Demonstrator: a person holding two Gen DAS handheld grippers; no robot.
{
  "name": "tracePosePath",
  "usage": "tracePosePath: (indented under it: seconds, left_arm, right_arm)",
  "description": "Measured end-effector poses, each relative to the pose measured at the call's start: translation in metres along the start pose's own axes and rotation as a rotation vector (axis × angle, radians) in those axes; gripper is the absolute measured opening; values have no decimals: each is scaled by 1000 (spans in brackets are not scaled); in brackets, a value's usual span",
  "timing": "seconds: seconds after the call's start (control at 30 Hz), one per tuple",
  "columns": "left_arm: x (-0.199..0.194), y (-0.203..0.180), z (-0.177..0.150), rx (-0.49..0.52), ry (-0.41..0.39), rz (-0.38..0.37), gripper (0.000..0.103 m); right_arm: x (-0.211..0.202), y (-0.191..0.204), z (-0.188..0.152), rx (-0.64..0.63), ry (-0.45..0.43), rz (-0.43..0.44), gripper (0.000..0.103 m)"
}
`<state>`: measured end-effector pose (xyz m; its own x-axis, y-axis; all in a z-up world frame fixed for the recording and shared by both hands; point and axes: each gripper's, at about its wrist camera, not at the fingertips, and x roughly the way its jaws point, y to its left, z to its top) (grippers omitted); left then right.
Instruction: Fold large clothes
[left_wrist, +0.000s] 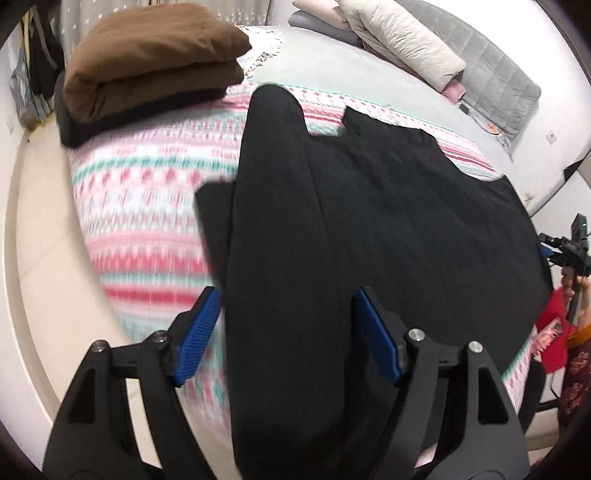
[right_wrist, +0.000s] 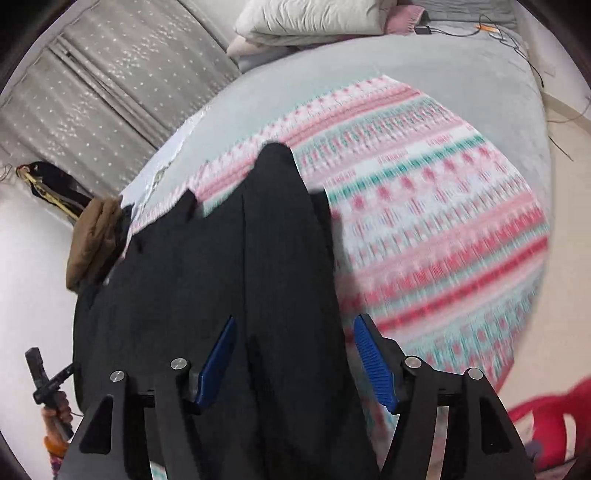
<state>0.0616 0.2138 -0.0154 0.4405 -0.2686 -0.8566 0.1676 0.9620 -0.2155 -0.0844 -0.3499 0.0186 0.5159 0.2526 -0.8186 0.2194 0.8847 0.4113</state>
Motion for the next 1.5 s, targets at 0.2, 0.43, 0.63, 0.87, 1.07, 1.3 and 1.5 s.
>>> tracePosePath:
  seconds: [0.2, 0.43, 0.63, 0.87, 1.07, 1.3, 1.5]
  left_arm:
    - [54, 11, 63, -68, -40, 19, 64]
    - [27, 12, 88, -173, -275, -23, 8]
    - [25, 25, 115, -193, -369, 9, 9]
    - [113, 39, 110, -143, -119, 209, 27]
    - [68, 24, 116, -94, -213, 354, 64]
    - [61, -73, 107, 88, -210, 178, 85]
    - [121, -70, 98, 131, -83, 227, 86]
  right_arm:
    - [58, 17, 47, 0, -14, -56, 66]
    - [67, 34, 73, 1, -165, -48, 9]
    - [58, 62, 111, -71, -321, -63, 8]
    - [145, 48, 116, -52, -141, -232, 20]
    - [117, 46, 114, -51, -185, -317, 44]
    - [119, 175, 66, -358, -180, -203, 70]
    - [188, 234, 30, -512, -57, -121, 71]
